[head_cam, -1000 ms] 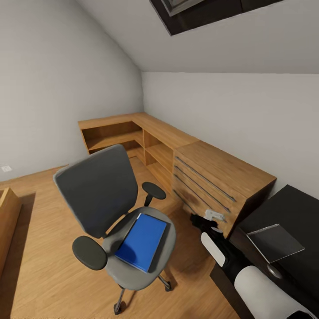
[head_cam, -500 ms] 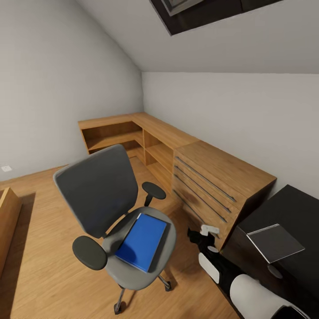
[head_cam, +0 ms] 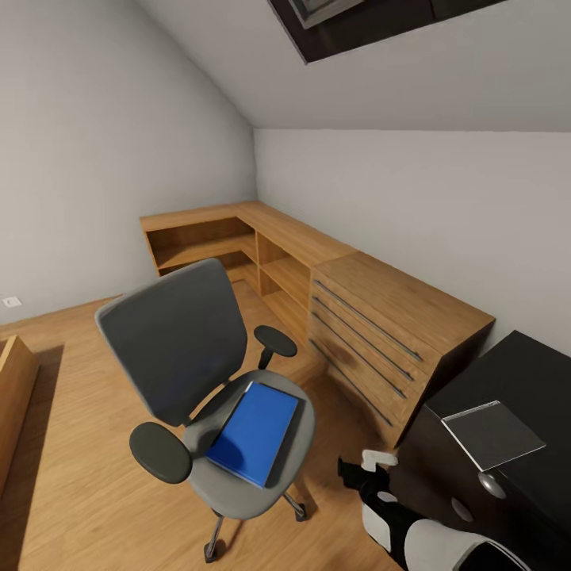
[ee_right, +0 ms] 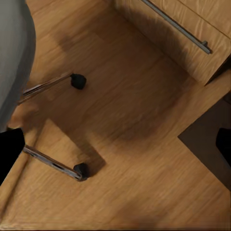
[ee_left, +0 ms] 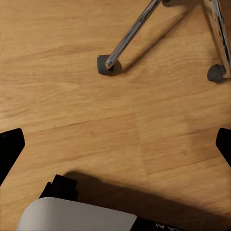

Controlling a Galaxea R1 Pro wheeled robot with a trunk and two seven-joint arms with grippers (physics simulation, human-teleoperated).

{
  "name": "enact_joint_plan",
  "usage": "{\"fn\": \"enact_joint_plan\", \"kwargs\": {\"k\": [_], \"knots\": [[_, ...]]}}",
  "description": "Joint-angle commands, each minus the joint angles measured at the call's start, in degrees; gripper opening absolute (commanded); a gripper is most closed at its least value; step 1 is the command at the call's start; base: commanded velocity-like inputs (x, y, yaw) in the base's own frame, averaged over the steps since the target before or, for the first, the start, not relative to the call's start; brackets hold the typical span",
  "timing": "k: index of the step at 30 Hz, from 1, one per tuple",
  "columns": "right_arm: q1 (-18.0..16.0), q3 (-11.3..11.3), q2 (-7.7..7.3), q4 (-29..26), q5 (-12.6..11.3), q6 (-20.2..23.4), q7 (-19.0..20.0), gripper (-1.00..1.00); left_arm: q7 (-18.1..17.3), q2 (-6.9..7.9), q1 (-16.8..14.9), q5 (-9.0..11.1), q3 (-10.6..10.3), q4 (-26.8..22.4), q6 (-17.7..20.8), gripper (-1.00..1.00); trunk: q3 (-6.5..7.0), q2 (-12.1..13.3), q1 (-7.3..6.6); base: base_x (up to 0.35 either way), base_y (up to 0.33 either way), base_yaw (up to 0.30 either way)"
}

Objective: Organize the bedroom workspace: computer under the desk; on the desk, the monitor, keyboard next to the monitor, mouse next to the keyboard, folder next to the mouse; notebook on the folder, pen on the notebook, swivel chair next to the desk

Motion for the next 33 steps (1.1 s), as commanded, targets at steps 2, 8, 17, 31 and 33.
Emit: {"fn": "enact_joint_plan", "kwargs": {"k": [2, 8, 17, 31, 33], "knots": [[0.2, 0.5, 0.17, 1.0, -0.3, -0.2, 0.4, 1.00, -0.3, 0.00, 0.0, 0.6, -0.3, 0.0, 0.0, 1.00, -0.05, 0.0, 0.00, 0.000, 0.000, 0.000], [2.3, 0.5, 0.37, 1.9, -0.4, -0.1, 0.9, 1.00, 2.1, 0.76, 0.0, 0.6, -0.1, 0.0, 0.0, 1.00, -0.05, 0.0, 0.00, 0.000, 0.000, 0.000], [4.9, 0.5, 0.36, 2.0, -0.3, -0.8, 1.1, 1.00, 8.6, 10.03, -0.2, -0.3, -0.5, -0.9, 8.4, 1.00, -0.05, 0.0, 0.00, 0.000, 0.000, 0.000], [5.7, 0.5, 0.35, 2.0, -0.2, -1.9, 1.3, 1.00, 23.0, 31.92, -0.5, -0.2, 7.2, -40.6, 44.9, 1.00, -0.05, 0.0, 0.00, 0.000, 0.000, 0.000], [5.8, 0.5, 0.34, 2.0, -0.2, -1.9, 1.3, 1.00, 29.4, 32.27, -0.5, -0.3, 11.2, -45.5, 49.5, 1.00, -0.05, 0.0, 0.00, 0.000, 0.000, 0.000]]}}
